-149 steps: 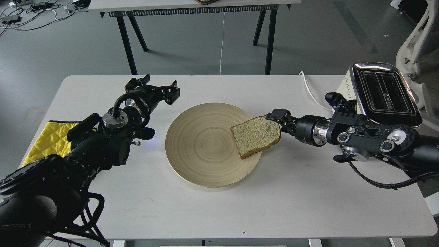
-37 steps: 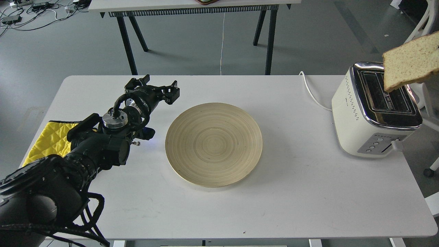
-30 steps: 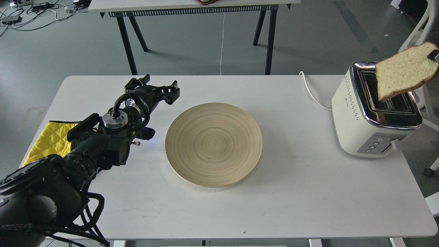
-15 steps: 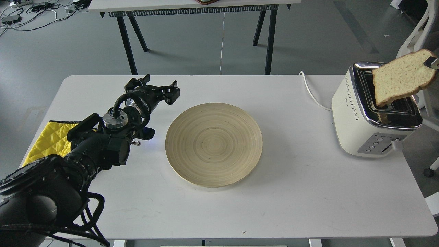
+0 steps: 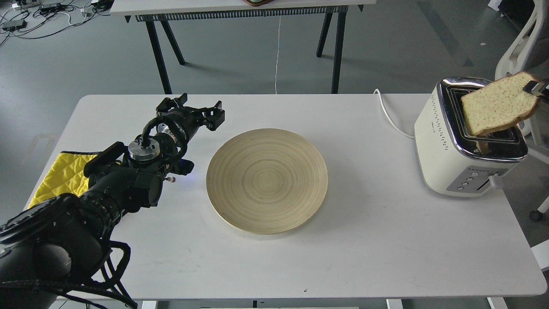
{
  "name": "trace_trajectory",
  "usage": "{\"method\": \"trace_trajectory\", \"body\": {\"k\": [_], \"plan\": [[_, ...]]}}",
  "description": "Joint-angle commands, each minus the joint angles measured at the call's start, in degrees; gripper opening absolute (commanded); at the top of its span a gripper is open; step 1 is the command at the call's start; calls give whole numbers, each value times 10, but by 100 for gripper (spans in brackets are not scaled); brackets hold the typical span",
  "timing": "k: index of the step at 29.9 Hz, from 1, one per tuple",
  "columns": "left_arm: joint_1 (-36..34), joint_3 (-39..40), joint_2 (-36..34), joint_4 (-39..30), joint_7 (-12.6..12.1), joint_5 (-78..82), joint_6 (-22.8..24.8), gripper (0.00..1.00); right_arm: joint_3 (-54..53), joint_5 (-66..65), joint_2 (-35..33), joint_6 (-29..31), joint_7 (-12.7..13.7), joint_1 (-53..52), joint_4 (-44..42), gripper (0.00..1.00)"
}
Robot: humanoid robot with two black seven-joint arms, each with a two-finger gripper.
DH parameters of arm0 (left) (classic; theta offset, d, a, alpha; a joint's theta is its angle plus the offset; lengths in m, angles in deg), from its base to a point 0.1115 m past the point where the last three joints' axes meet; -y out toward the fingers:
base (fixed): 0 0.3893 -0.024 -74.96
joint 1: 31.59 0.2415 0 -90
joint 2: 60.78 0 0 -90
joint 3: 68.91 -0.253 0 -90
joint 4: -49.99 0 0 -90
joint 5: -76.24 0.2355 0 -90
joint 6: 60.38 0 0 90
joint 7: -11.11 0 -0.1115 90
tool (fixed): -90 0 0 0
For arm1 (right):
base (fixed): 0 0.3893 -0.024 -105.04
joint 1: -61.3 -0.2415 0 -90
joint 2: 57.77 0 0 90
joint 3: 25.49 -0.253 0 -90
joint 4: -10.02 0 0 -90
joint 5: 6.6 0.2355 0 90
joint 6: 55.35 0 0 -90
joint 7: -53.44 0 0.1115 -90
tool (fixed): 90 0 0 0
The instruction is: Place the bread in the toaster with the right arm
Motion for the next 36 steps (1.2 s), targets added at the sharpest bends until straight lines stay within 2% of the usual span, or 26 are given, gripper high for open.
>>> {"method": "trace_trajectory", "body": {"k": [1, 8, 11, 13, 16, 24, 25, 26, 27, 31, 36], "plan": [[0, 0, 0, 0, 0, 0, -1, 100, 0, -1, 4, -2, 2, 1, -3, 1], [0, 0, 0, 0, 0, 0, 0, 100, 0, -1, 19, -8, 3, 5, -5, 4], [0, 0, 0, 0, 0, 0, 0, 100, -1, -1, 21, -12, 3, 5, -5, 17], [0, 0, 0, 0, 0, 0, 0, 100, -1, 0, 22, -18, 3, 4, -6, 34], [0, 0, 0, 0, 0, 0, 0, 100, -1, 3, 30, -27, 3, 4, -6, 50], [0, 0, 0, 0, 0, 0, -1, 100, -1, 9, 48, -30, 3, 3, -7, 74], [0, 0, 0, 0, 0, 0, -1, 100, -2, 10, 50, -30, 3, 3, -7, 82], [0, 0, 0, 0, 0, 0, 0, 100, -2, 10, 50, -30, 3, 3, -7, 95], [0, 0, 0, 0, 0, 0, 0, 100, -3, 10, 51, -30, 3, 3, -6, 99], [0, 0, 0, 0, 0, 0, 0, 100, -18, 29, 78, -31, -1, 1, -5, 99], [0, 0, 0, 0, 0, 0, 0, 100, -72, 184, 129, -33, -10, 2, 1, 99]]}}
